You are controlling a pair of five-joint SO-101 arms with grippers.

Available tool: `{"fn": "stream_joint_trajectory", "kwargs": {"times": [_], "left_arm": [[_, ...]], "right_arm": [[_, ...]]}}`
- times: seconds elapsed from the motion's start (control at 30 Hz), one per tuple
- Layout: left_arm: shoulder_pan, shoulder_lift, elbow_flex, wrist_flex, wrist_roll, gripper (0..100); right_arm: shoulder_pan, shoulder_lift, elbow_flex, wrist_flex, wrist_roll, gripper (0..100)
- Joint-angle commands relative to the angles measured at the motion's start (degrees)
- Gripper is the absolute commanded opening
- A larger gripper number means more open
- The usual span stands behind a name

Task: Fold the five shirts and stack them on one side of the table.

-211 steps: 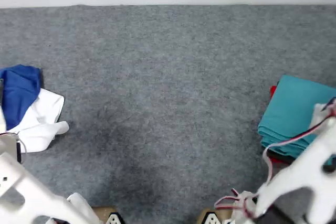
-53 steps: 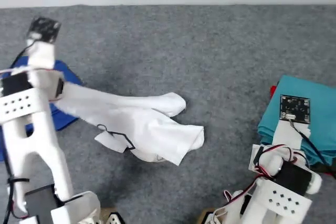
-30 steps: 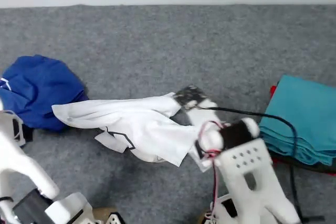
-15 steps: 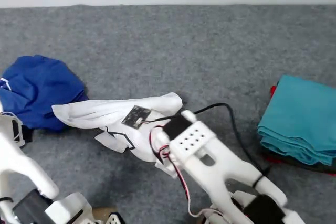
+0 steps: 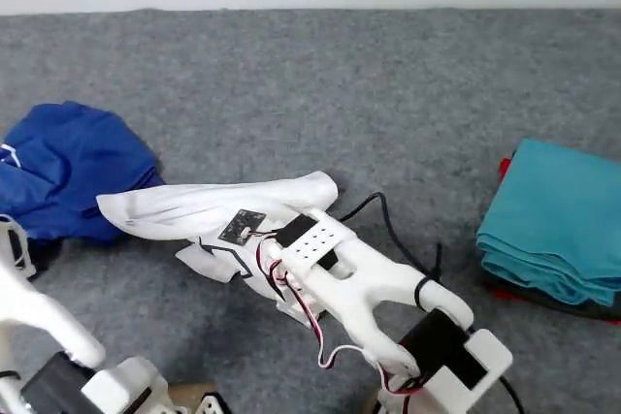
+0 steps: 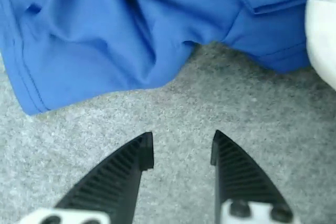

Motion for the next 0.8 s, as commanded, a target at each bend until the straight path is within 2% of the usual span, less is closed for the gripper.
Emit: {"fn": "stream_joint_trajectory", "kwargs": {"times": [0.0, 0.17, 0.37, 0.6, 0.77], "left_arm": [[-0.9, -2.4, -0.3, -1.1, 0.2, 19], [-1.3, -2.4, -0.3, -1.1, 0.1, 19], [-1.4, -2.4, -0.3, -1.1, 0.1, 19], [-1.1, -2.4, -0.3, -1.1, -1.4, 19], [-1.1, -2.4, -0.3, -1.0, -2.3, 19]], "right_arm": [[2.5, 4.4, -2.5, -3.3, 0.1, 13.5], [3.0, 6.0, -3.4, -3.5, 0.2, 2.8], [3.1, 1.5, -3.6, 2.2, 0.4, 0.9], [3.3, -13.1, -3.6, 15.1, 2.6, 0.9], [9.6, -24.4, -3.6, 20.8, 8.0, 0.9]]}}
